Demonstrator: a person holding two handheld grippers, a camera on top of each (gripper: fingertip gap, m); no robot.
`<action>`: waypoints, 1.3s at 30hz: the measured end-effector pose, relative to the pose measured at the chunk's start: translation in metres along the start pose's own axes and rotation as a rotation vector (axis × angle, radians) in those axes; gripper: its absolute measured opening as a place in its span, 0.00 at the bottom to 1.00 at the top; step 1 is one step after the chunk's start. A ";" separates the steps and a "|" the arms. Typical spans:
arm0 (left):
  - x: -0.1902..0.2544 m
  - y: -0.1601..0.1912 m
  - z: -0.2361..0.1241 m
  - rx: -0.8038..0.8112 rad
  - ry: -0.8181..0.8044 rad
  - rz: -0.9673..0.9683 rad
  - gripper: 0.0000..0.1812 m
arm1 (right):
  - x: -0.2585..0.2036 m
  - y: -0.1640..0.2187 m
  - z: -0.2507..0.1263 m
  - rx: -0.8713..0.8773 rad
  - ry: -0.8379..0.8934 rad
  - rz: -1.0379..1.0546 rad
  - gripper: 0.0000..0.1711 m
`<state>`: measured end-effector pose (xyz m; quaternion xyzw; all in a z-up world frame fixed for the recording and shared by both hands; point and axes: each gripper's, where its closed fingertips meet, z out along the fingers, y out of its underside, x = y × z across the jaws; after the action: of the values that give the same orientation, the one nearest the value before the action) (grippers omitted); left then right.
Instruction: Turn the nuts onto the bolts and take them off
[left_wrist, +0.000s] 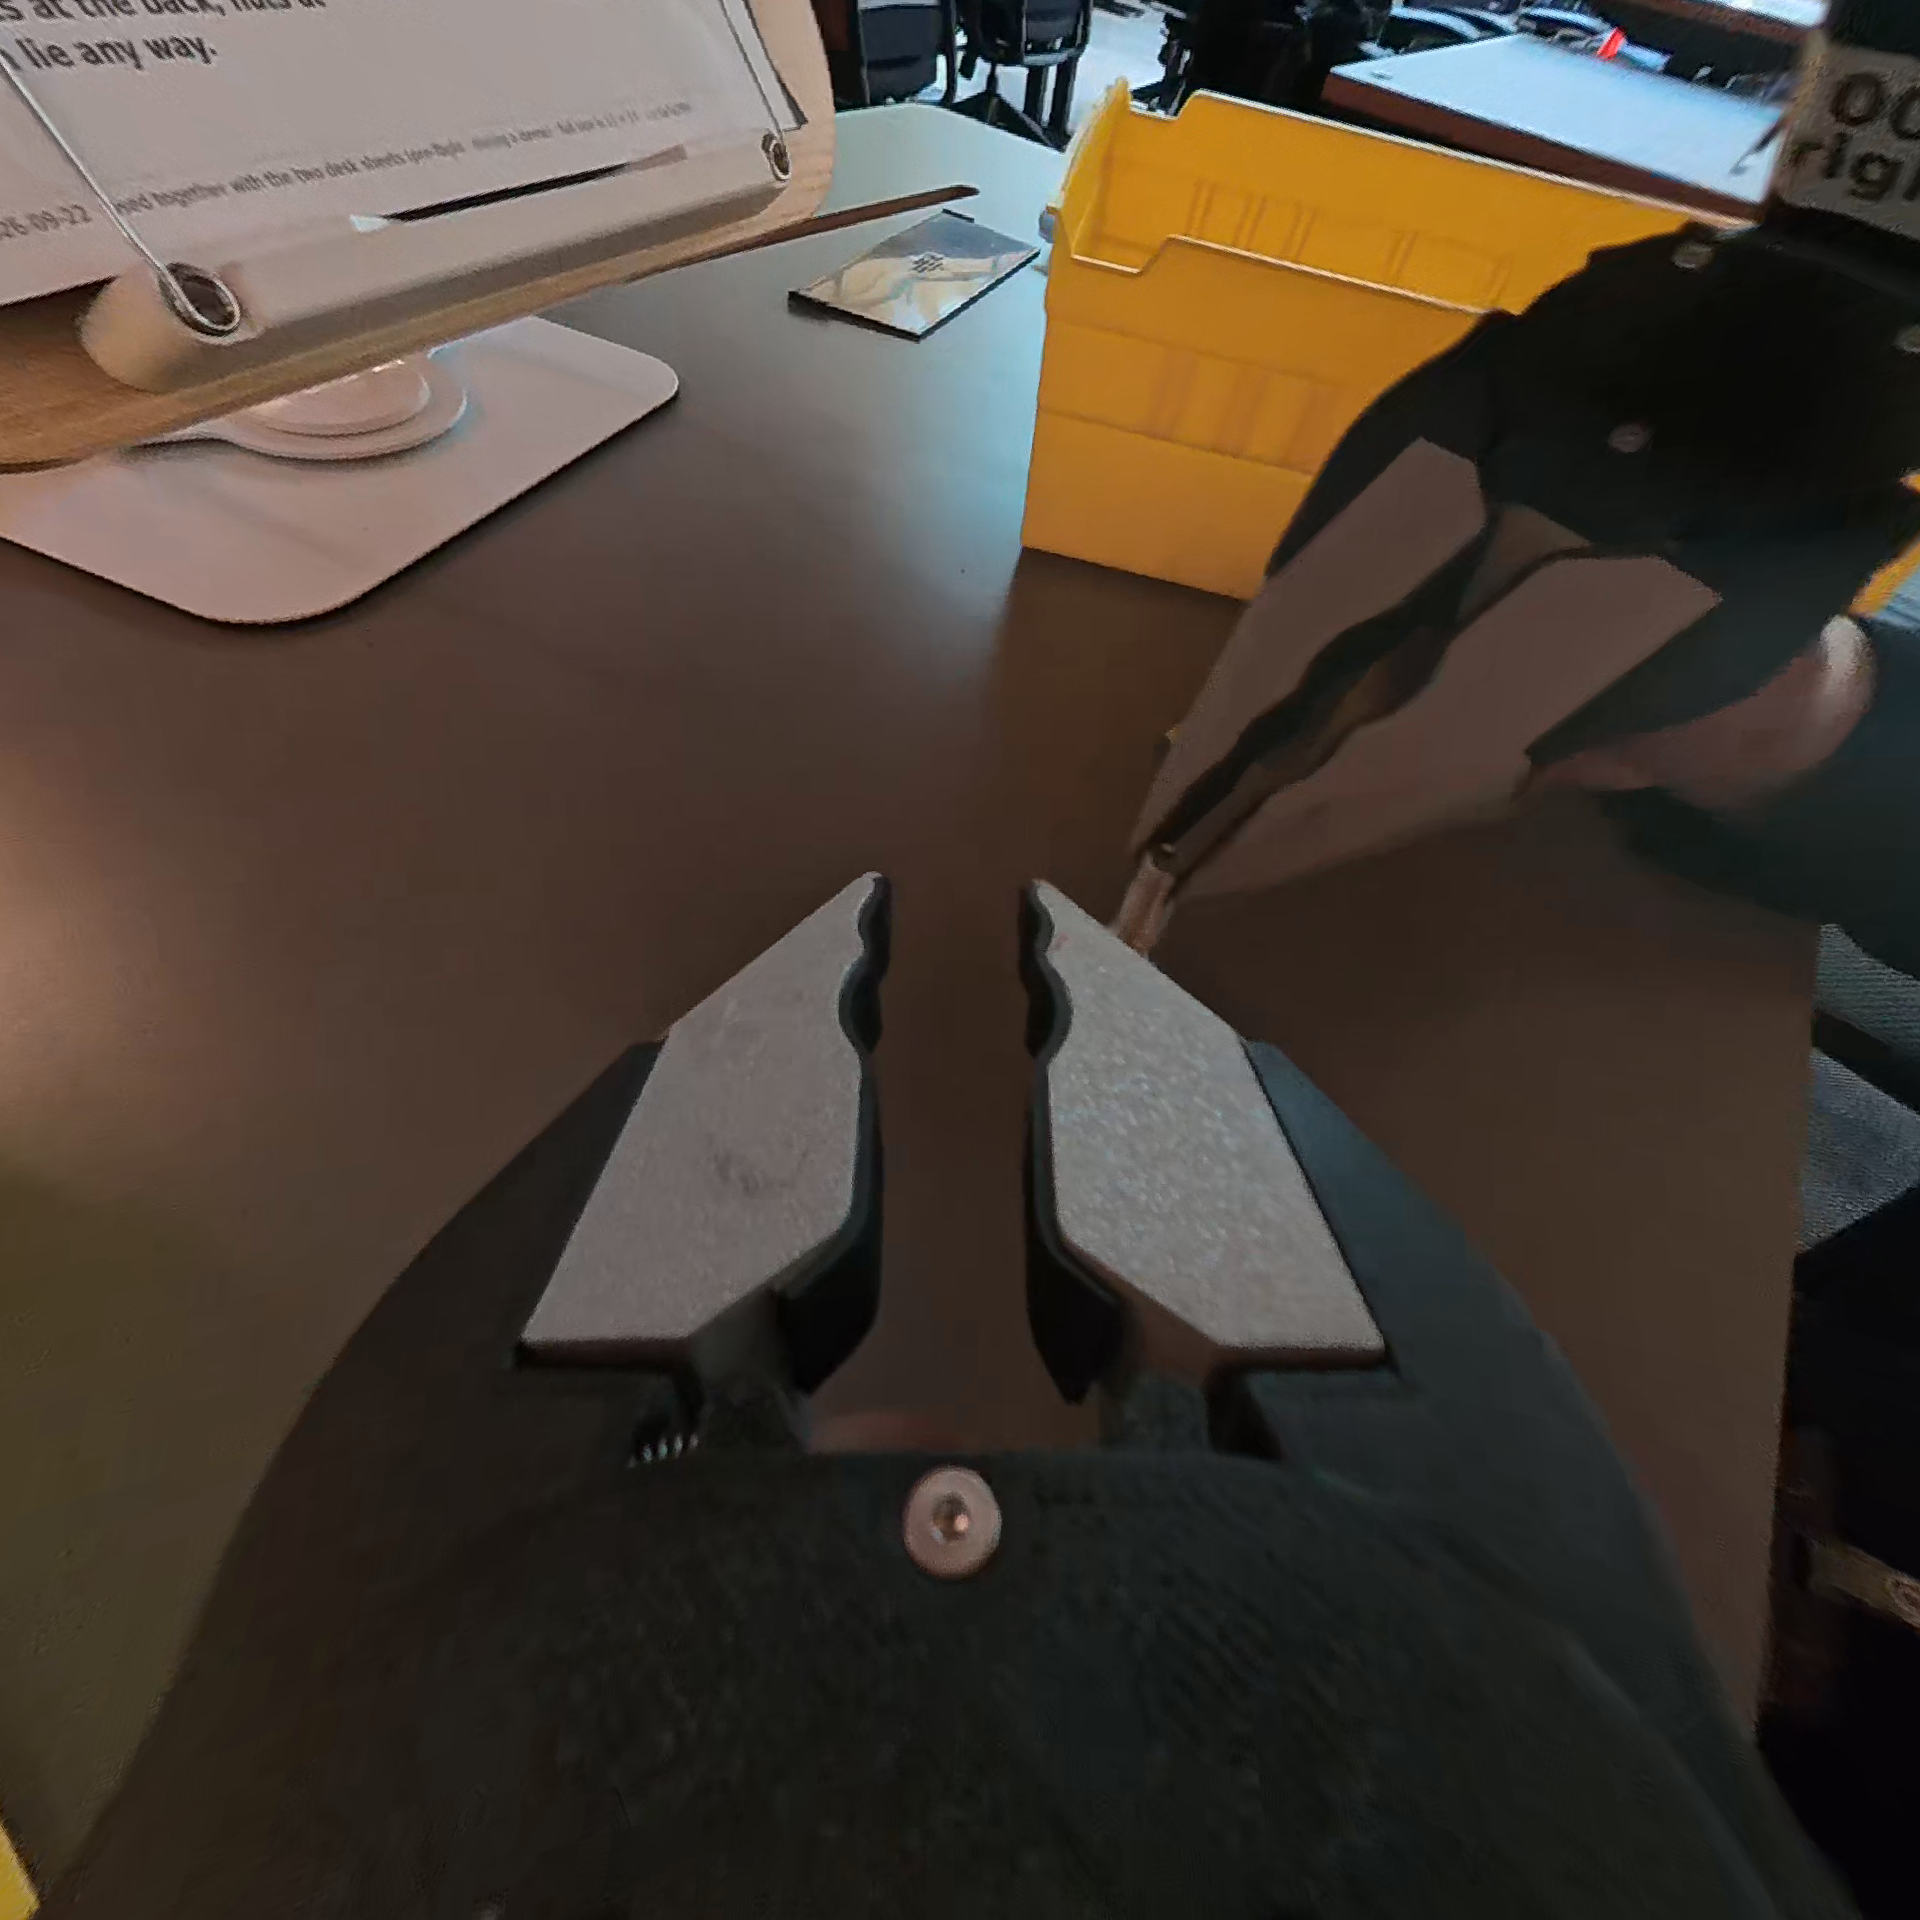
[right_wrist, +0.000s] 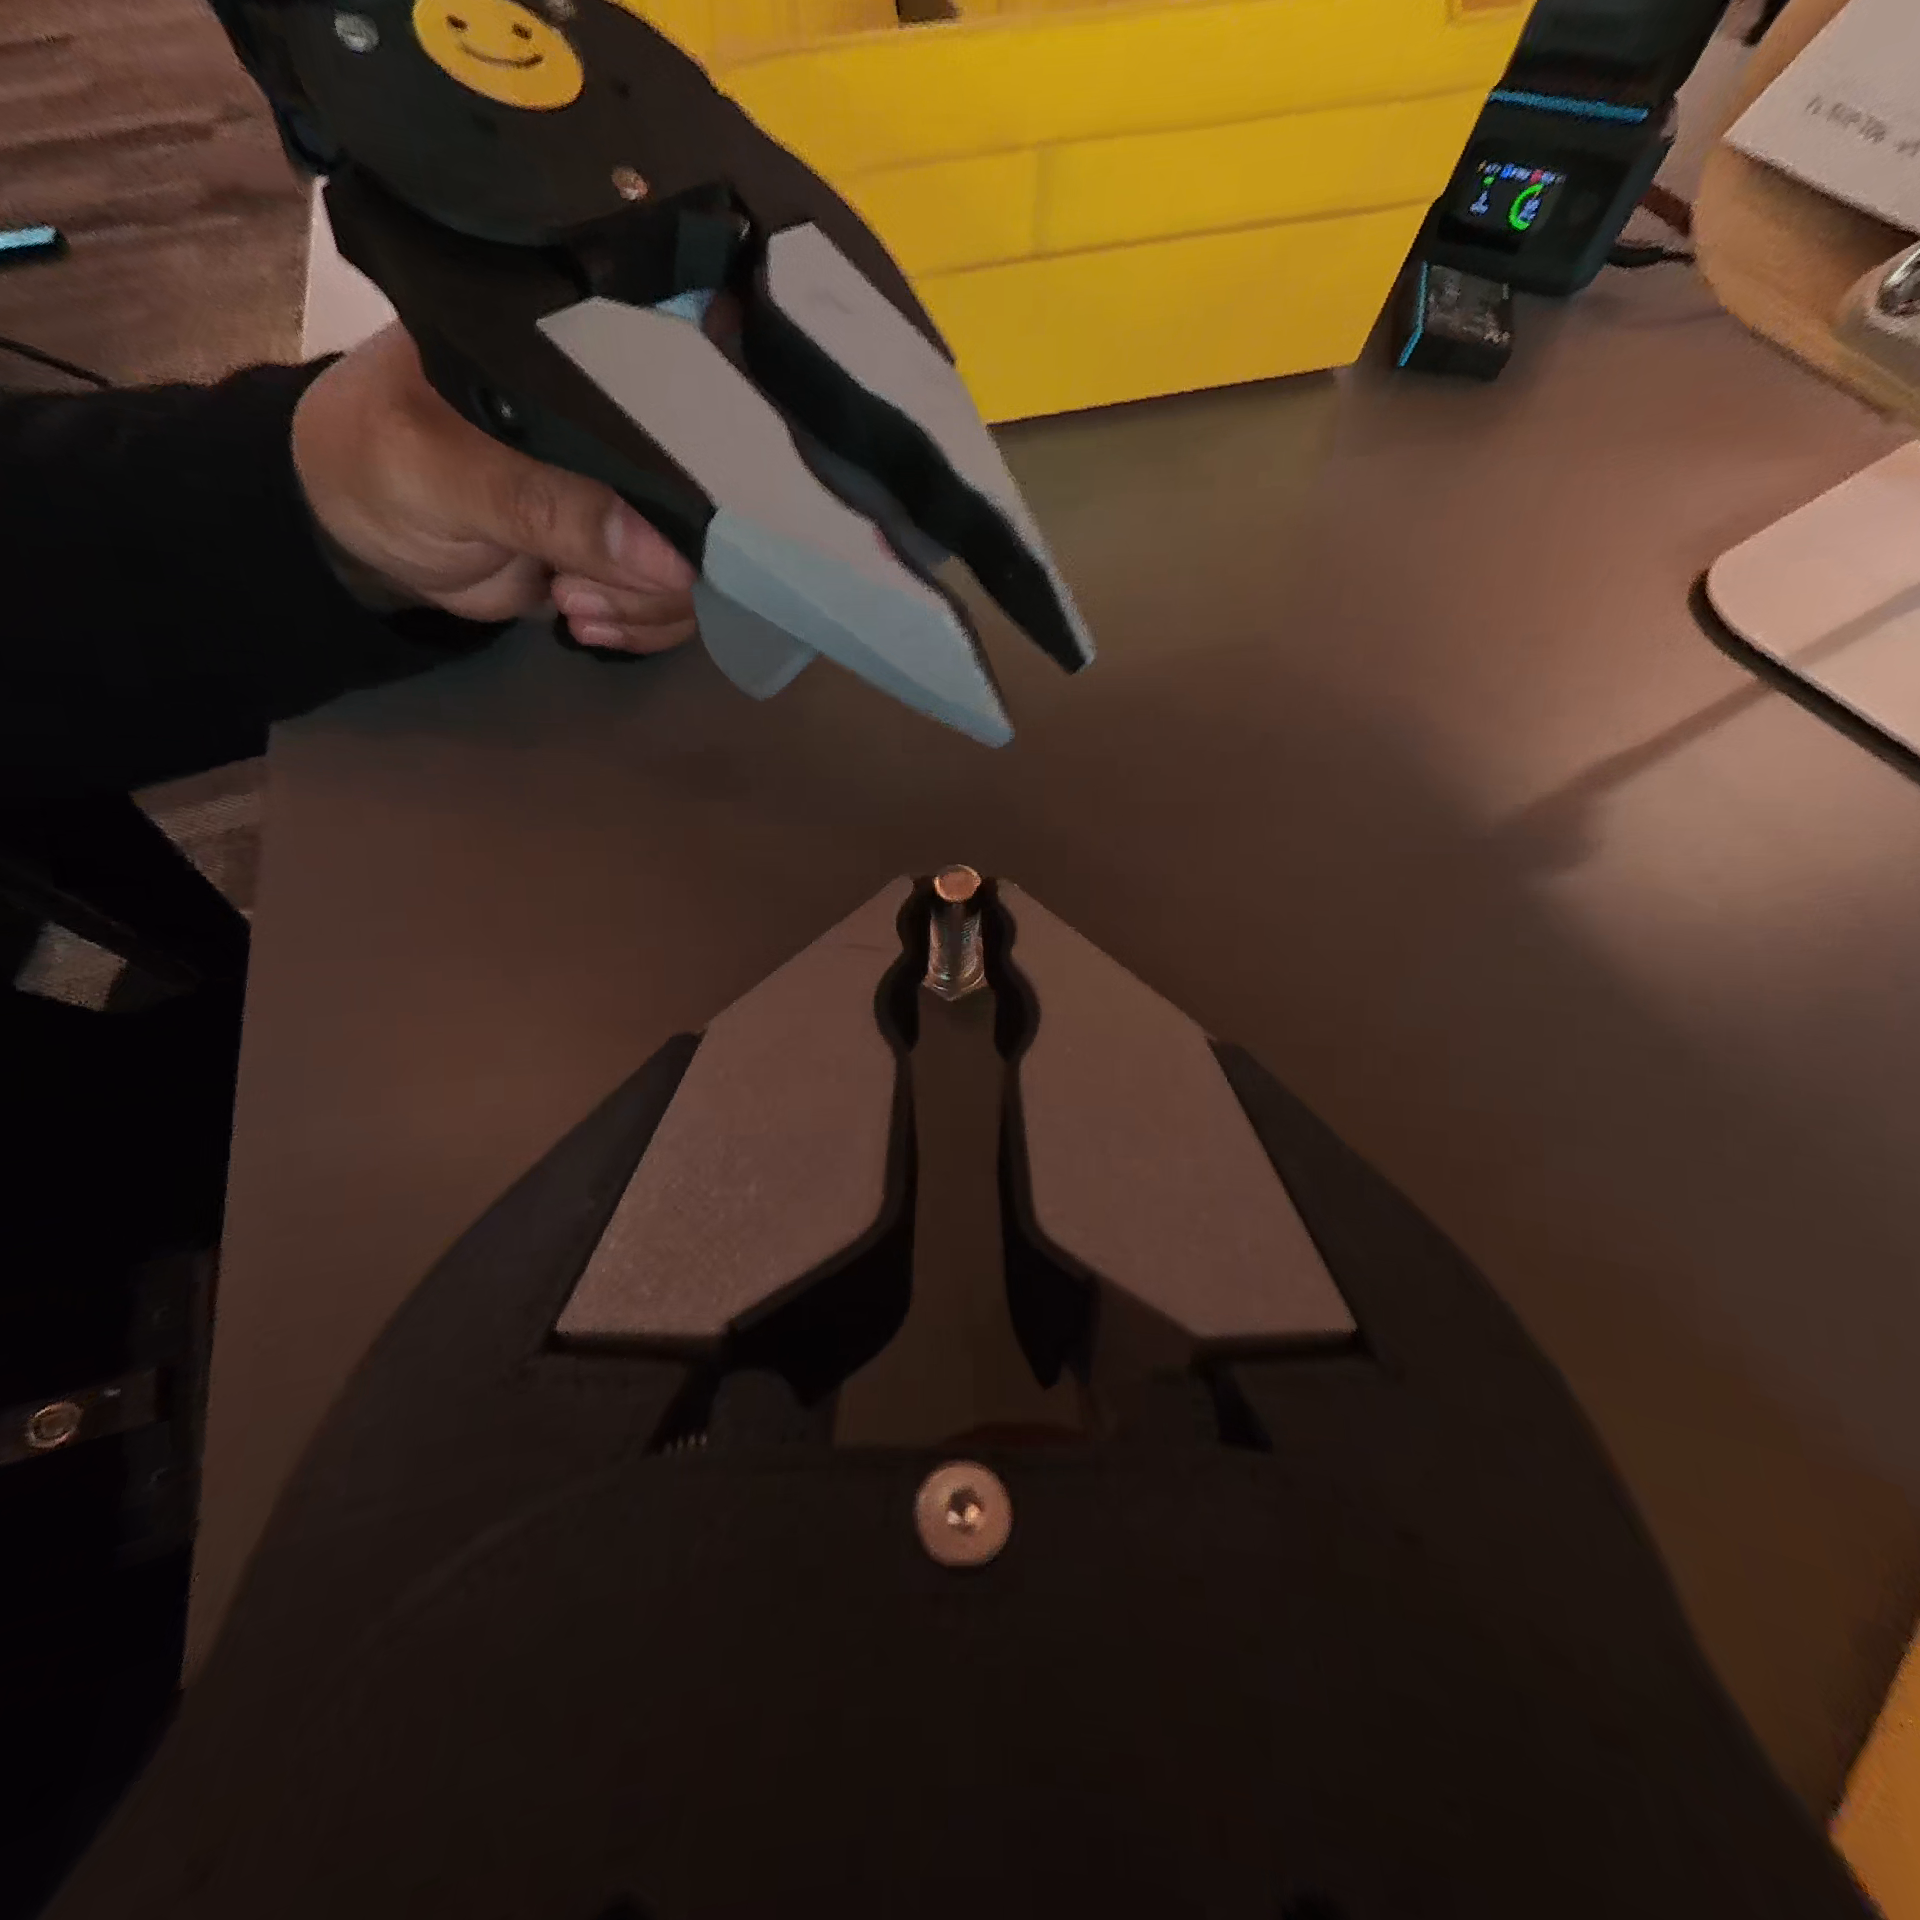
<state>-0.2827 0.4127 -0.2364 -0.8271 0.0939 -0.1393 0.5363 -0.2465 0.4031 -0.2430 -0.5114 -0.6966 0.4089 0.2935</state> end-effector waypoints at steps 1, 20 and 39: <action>0.002 -0.001 -0.001 0.009 0.013 0.003 0.12 | 0.005 -0.004 -0.001 0.007 0.004 -0.001 0.04; 0.056 -0.012 -0.001 0.095 0.276 0.113 0.07 | -0.008 -0.036 -0.022 0.196 -0.119 -0.035 0.04; 0.062 -0.015 0.002 0.103 0.287 0.117 0.06 | -0.014 -0.043 -0.027 0.233 -0.131 -0.044 0.04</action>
<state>-0.2237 0.4013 -0.2158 -0.7633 0.2101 -0.2292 0.5663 -0.2409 0.3911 -0.1921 -0.4307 -0.6730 0.5130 0.3138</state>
